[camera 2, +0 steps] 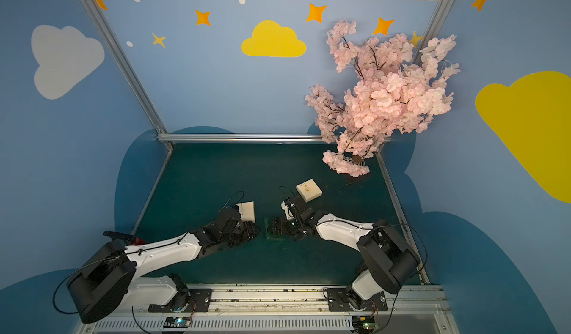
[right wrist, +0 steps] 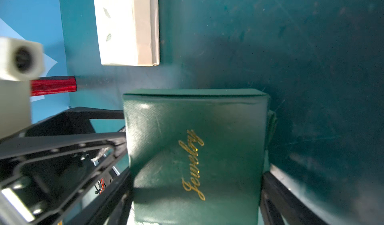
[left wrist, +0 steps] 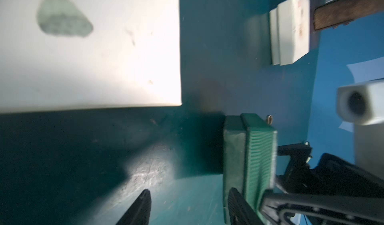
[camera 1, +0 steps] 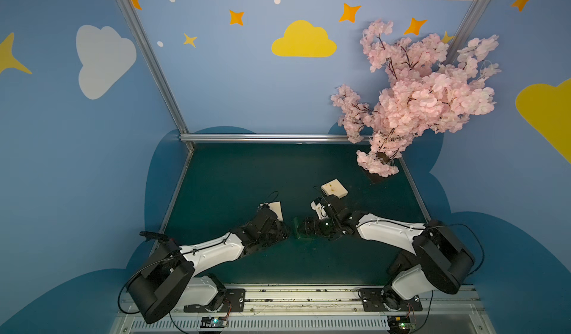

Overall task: Take the rings out of the lift-off lid box
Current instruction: Open the lid on the jewelry box.

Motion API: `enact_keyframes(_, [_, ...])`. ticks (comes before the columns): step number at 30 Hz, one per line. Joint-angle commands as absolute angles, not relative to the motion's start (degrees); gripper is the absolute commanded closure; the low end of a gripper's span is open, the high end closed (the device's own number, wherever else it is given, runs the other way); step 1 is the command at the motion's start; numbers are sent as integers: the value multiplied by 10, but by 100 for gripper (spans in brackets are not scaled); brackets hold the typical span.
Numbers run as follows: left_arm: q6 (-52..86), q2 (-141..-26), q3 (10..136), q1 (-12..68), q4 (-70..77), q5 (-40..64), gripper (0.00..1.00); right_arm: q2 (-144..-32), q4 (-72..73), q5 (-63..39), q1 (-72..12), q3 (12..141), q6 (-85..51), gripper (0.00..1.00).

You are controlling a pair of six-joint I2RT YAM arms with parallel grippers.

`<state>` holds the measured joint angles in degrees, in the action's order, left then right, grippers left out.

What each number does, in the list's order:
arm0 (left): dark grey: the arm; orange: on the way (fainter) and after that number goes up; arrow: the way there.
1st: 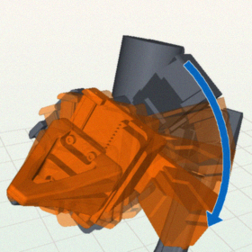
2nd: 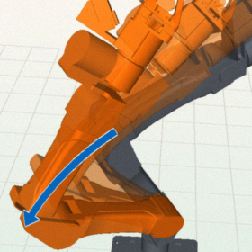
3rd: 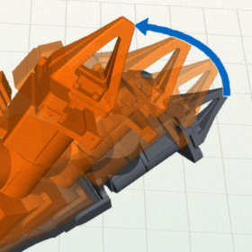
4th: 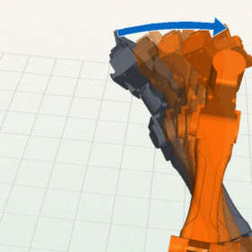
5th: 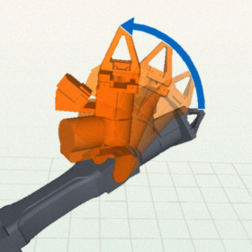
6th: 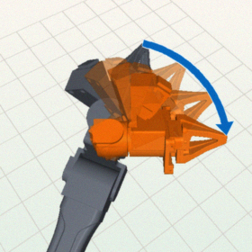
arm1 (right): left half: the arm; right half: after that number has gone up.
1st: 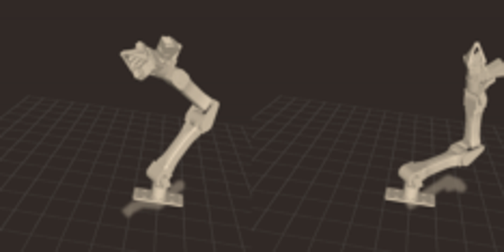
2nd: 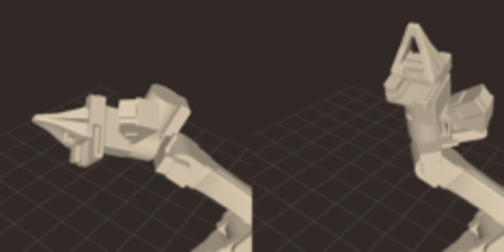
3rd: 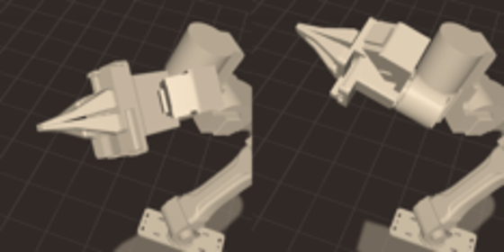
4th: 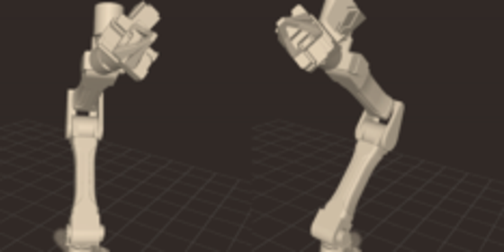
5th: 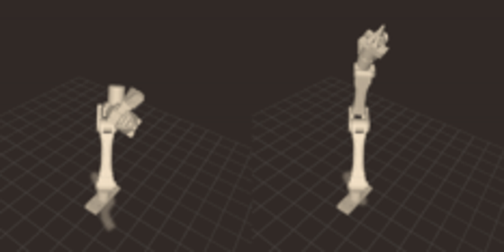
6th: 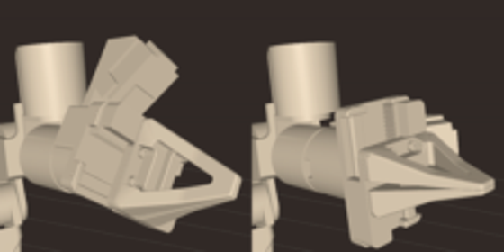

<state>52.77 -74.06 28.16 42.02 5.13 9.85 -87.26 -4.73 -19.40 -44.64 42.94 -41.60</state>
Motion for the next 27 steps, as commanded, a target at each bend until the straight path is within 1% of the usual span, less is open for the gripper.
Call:
enact_keyframes(1, [530, -737, 274, 420, 63, 90, 39, -878, -53, -195, -448, 444, -410, 12])
enact_keyframes(14, [533, -807, 291, 422, 111, 109, 40, -881, -25, -217, -449, 440, -417, 12])
enact_keyframes(19, [530, -803, 294, 420, 101, 107, 40, -884, -29, -212, -450, 440, -418, 12])
enact_keyframes(23, [525, -783, 296, 420, 67, 98, 40, -882, -71, -178, -449, 453, -401, 12])
enact_keyframes(27, [529, -768, 287, 420, 82, 97, 39, -887, -53, -201, -451, 452, -403, 12])
